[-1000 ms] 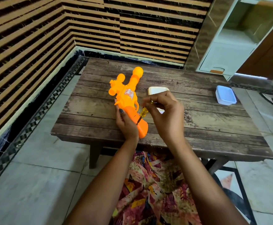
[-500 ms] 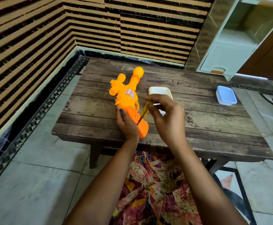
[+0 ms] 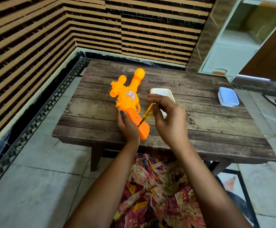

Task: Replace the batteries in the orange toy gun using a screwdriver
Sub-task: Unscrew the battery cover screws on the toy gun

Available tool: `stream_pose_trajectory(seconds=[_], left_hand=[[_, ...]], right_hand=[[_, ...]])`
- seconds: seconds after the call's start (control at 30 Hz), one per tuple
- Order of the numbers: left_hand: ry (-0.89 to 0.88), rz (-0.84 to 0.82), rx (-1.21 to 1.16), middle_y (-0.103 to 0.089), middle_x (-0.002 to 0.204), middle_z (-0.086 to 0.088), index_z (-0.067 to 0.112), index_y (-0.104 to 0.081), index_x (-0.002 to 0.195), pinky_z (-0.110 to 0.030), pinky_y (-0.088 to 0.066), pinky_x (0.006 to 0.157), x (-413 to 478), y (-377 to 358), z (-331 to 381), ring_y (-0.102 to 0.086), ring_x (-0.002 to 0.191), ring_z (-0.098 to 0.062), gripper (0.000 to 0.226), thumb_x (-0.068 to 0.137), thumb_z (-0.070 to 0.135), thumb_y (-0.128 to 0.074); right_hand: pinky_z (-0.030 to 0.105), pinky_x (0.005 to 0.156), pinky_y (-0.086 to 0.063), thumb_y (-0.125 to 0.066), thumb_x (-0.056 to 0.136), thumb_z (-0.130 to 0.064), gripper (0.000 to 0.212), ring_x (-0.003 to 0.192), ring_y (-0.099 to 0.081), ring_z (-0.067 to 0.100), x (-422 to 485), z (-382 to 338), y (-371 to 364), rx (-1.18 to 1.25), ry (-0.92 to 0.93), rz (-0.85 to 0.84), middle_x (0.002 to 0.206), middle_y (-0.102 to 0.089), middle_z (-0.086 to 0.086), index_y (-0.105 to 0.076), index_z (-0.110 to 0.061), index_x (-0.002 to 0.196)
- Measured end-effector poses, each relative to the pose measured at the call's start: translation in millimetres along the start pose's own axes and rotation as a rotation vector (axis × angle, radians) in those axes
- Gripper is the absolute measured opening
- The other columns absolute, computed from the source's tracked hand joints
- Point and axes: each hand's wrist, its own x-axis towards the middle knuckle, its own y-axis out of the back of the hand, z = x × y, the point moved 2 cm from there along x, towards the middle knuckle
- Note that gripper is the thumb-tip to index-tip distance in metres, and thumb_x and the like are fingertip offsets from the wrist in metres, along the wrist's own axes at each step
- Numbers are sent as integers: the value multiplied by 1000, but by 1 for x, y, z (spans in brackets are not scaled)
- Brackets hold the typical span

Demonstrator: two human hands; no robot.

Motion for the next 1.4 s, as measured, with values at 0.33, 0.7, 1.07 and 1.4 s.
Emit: stream_pose_trajectory(seconds=[0.33, 0.7, 1.07, 1.4], left_hand=[[25, 17, -44, -43, 139, -12, 4, -31, 141, -28, -42, 98, -3, -2, 4, -47, 124, -24, 41, 101, 13, -29], [15, 1, -4, -40, 143, -17, 5, -31, 141, -33, -38, 105, -2, 0, 5, -42, 130, -28, 41, 101, 13, -29], [23, -15, -58, -36, 141, -10, 0, -22, 143, -2, -43, 65, -5, -4, 10, -55, 106, -2, 43, 101, 7, -26], [37, -34, -72, -36, 142, -19, 2, -17, 145, -5, -45, 59, -6, -5, 10, -58, 76, 20, 44, 101, 7, -25]], right_hand=[[12, 80, -47, -57, 84, -2, 22, 93, -58, -2, 1, -2, -3, 93, -12, 39, 97, -64, -7, -70, -9, 99], [18, 84, -50, -57, 83, 2, 25, 98, -62, 4, 0, 1, -5, 209, -65, 0, 100, -66, -2, -67, -9, 102], [34, 92, -50, -52, 90, -8, 33, 108, -60, 13, -11, 15, -6, 369, -115, 8, 113, -65, 5, -53, -33, 111], [52, 78, -52, -42, 93, -27, 25, 94, -64, 23, -23, 30, 1, 127, -48, 158, 107, -64, 5, -48, -31, 117]])
